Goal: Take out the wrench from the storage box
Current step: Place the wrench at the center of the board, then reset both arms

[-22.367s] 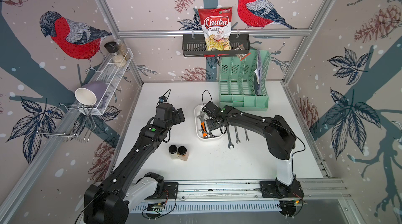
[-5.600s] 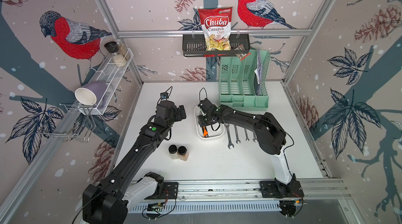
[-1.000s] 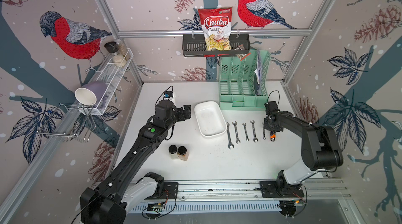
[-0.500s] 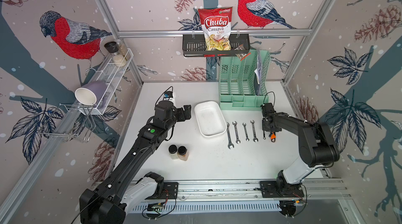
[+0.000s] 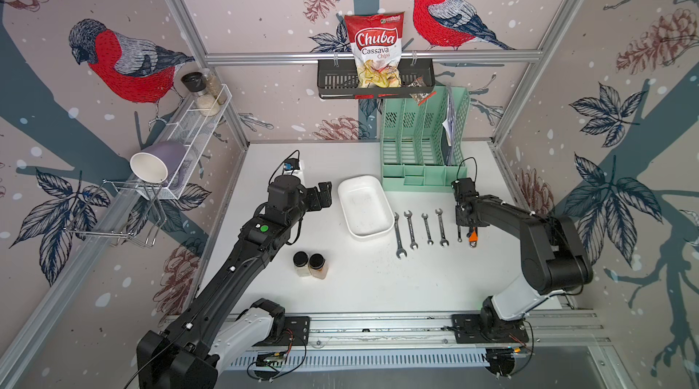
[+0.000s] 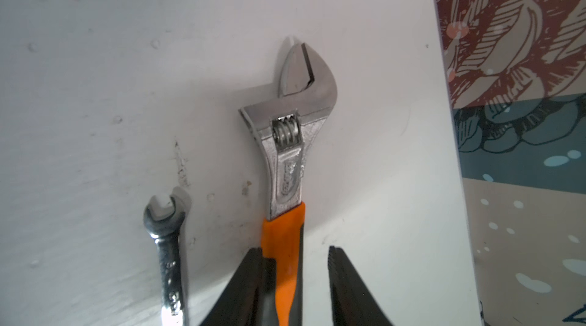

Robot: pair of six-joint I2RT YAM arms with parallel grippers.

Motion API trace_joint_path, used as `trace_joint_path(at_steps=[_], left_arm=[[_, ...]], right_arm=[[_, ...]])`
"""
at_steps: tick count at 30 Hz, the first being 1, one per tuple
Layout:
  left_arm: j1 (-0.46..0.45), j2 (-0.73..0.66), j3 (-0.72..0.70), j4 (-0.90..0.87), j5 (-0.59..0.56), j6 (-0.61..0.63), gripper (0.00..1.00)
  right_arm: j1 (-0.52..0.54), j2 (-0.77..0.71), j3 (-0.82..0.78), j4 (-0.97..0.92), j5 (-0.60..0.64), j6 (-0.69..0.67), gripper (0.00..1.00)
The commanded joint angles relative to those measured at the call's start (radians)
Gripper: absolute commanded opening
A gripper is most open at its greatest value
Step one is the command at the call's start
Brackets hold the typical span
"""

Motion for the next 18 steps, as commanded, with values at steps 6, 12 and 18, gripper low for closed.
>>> trace_joint_path(at_steps=[6,12,18], left_arm=[[-0.002,-0.015,-0.002,0.018,-0.034,0.005,0.96],[-0.002,-0.034,-0.004,0.032,-0.062,0.037,0.96],[0.000,-0.188,-0.178,0.323,-0.324,0.053,0.97]], right_arm=[[0.018,-0.036,0.001,-0.002,0.053,-0.007,0.44],[0.087,-0.207,0.015,0.048,0.069,-0.005,0.47],[0.108,-0.587,-0.199,0.520,-0.027,-0.031,0.91]])
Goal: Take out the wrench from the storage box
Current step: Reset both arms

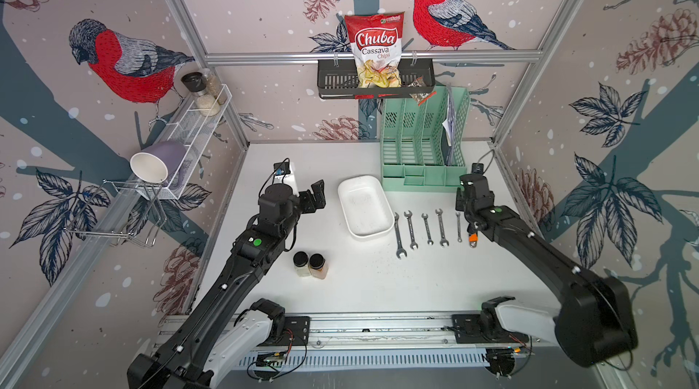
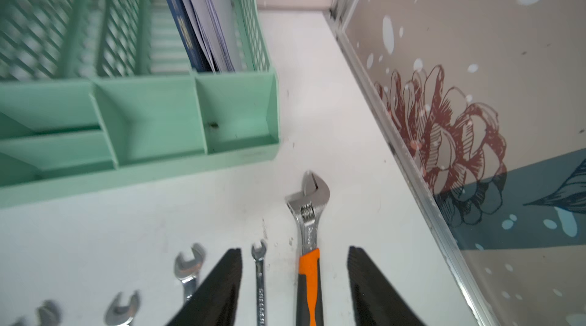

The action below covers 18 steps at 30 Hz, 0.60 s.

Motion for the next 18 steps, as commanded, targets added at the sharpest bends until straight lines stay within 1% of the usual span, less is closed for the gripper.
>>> trace_joint_path(at_steps=[1,3,4,5,6,7,9,10,11,12,15,18], left_arm=[[0.000,-0.055,-0.124,0.282,-0.276,0.007,0.97],[0.002,-0.063,-0.250,0.524,-0.431,0.025,0.97],[0.021,-0.050,-0.324,0.682,-0.487,0.106,0.96],[0.069,-0.030,-0.396,0.822,-0.397,0.256,0.96],[0.121,-0.008,-0.444,0.880,-0.278,0.361,0.96],[0.176,0.017,-0.481,0.908,-0.209,0.403,0.96],[0.239,0.068,-0.513,0.938,-0.223,0.380,0.97],[0.266,0.085,-0.514,0.939,-0.187,0.382,0.96],[0.281,0.099,-0.508,0.941,-0.140,0.416,0.96],[0.290,0.110,-0.505,0.951,-0.126,0.438,0.96],[0.336,0.169,-0.491,0.947,-0.091,0.421,0.96],[0.345,0.230,-0.503,0.935,-0.036,0.418,0.96]], right_arm=[[-0.017,-0.167,-0.170,0.411,-0.067,-0.044,1.00],[-0.035,-0.263,-0.358,0.720,-0.130,-0.135,1.00],[-0.039,-0.309,-0.446,0.856,-0.136,-0.145,1.00],[-0.060,-0.355,-0.510,0.924,-0.176,-0.143,1.00],[-0.084,-0.389,-0.549,0.946,-0.219,-0.136,1.00],[-0.111,-0.417,-0.580,0.953,-0.232,-0.101,1.00],[-0.149,-0.427,-0.617,0.950,-0.233,-0.061,1.00],[-0.155,-0.414,-0.630,0.954,-0.229,-0.059,1.00],[-0.155,-0.393,-0.644,0.971,-0.221,-0.064,1.00],[-0.153,-0.368,-0.660,0.999,-0.221,-0.075,1.00],[-0.142,-0.256,-0.717,1.130,-0.192,-0.094,1.00],[-0.125,-0.139,-0.725,1.232,-0.173,-0.110,1.00]])
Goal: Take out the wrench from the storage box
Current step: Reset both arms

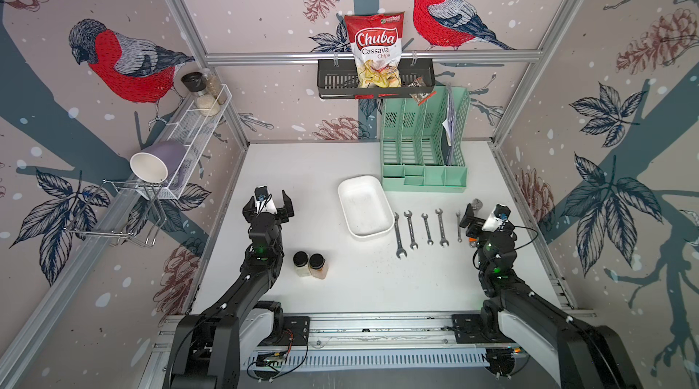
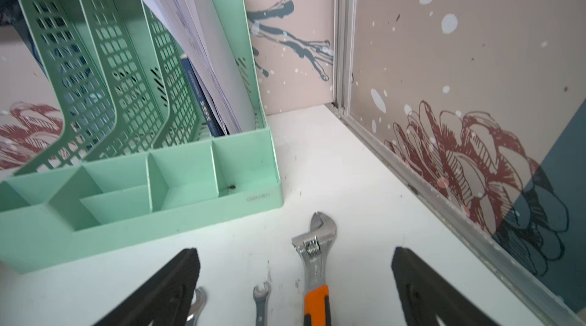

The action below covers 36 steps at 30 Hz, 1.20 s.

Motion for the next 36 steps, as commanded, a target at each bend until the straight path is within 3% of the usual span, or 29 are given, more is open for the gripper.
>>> trace_joint_path(at_steps=[1,4,9,14,18,21,25,31,36], left_arm=[[0.010,0.054,-0.021,0.083,0.097,0.016,0.95],[0.020,0.111,-0.085,0.185,0.143,-0.012,0.95],[0.035,0.240,-0.036,0.242,0.212,-0.101,0.95],[0.040,0.298,-0.016,0.299,0.202,-0.069,0.95],[0.057,0.399,-0.044,0.447,0.221,-0.072,0.95],[0.056,0.467,-0.021,0.460,0.203,-0.080,0.96],[0.050,0.477,-0.007,0.455,0.184,-0.078,0.96],[0.038,0.490,0.018,0.417,0.163,-0.070,0.96],[0.038,0.502,0.034,0.396,0.163,-0.071,0.96]], right_arm=[[0.011,0.103,-0.001,0.241,0.018,-0.026,1.00],[0.012,0.235,0.024,0.353,0.037,-0.044,1.00],[-0.009,0.360,0.089,0.380,-0.008,-0.093,1.00],[-0.077,0.606,0.030,0.767,0.004,-0.043,1.00],[-0.121,0.537,0.132,0.453,-0.106,-0.013,1.00],[-0.167,0.559,0.125,0.499,-0.174,0.019,1.00],[-0.189,0.540,0.184,0.354,-0.211,0.038,1.00],[-0.134,0.548,0.214,0.308,-0.154,-0.014,1.00],[-0.174,0.552,0.206,0.323,-0.280,-0.017,1.00]])
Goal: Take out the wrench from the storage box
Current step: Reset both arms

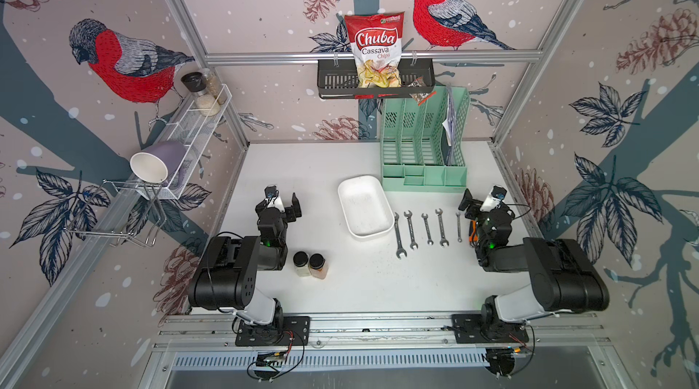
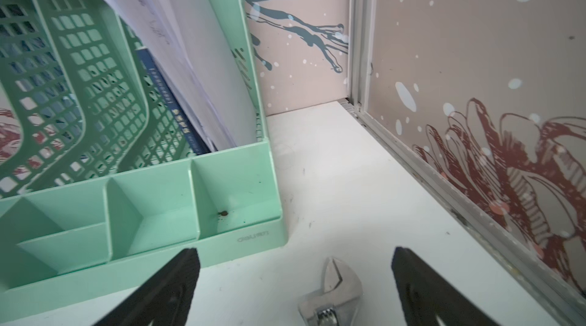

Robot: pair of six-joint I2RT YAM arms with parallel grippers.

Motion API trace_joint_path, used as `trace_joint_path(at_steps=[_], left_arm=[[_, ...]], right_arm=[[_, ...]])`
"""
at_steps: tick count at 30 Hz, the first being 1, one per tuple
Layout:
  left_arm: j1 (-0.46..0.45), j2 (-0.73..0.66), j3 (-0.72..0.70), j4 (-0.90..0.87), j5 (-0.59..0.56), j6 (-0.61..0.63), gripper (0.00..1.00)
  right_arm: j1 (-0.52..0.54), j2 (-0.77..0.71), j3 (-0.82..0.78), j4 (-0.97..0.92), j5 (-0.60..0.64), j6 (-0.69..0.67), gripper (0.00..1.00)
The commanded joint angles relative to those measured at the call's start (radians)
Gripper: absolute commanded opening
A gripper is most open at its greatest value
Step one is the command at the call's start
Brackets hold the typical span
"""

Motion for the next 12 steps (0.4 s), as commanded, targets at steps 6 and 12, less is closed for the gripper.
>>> trace_joint_path(at_steps=[6,12], left_arm=[[-0.002,0.000,0.006,0.009,-0.005,0.004,0.96],[-0.001,-0.016,-0.015,0.033,-0.002,0.006,0.96]], right_arm=[[-0.003,0.035,0.012,0.009,-0.132,-0.048,1.00],[-0.014,0.001,-0.015,0.019,-0.143,-0.040,1.00]])
